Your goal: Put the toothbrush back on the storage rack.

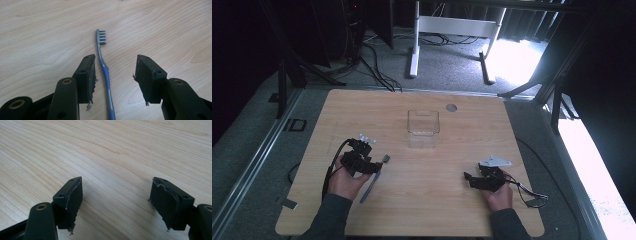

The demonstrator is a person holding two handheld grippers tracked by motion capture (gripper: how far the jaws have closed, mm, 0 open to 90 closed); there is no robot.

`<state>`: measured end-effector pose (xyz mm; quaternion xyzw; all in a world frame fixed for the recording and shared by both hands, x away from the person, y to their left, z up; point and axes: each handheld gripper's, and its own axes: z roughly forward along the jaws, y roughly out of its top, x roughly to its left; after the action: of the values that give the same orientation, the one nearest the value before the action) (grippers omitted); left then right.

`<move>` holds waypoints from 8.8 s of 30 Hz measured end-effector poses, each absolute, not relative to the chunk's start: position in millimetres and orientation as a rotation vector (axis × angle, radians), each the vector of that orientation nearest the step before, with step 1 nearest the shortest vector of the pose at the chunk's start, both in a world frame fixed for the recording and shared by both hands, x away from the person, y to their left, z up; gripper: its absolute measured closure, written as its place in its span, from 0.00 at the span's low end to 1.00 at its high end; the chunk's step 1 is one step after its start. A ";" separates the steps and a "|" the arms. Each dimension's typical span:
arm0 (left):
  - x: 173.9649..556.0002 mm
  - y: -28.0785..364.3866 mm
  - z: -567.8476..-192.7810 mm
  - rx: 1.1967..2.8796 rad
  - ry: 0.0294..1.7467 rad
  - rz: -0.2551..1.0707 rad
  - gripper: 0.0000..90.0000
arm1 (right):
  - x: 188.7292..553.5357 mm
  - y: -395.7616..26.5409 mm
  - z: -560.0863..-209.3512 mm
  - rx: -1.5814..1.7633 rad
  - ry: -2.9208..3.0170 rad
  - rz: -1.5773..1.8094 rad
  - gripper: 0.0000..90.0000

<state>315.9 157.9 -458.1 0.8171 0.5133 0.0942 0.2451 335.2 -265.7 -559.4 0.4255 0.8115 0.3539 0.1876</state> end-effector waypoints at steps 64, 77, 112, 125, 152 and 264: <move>350.9 137.0 -498.0 2.475 1.596 0.060 0.74 | 335.4 -265.5 -559.4 1.201 2.282 0.995 0.29; 353.9 136.0 -503.6 2.519 1.600 0.010 0.79 | 335.4 -265.5 -559.4 1.201 2.282 0.996 0.29; 365.3 129.4 -517.4 2.567 1.625 0.025 0.87 | 335.3 -265.5 -559.4 1.203 2.282 0.995 0.29; 364.8 131.8 -511.9 2.569 1.599 0.052 0.89 | 335.3 -265.4 -559.4 1.203 2.282 0.995 0.29; 355.1 153.4 -476.1 2.370 1.579 0.190 0.90 | 335.3 -265.4 -559.4 1.203 2.282 0.995 0.29; 343.3 158.0 -425.7 1.885 1.103 0.541 0.90 | 335.5 -265.5 -559.4 1.201 2.281 0.996 0.29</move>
<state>343.3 158.0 -425.7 0.7558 0.4422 0.2169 0.4313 335.5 -265.5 -559.4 0.4267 0.8108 0.3540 0.1878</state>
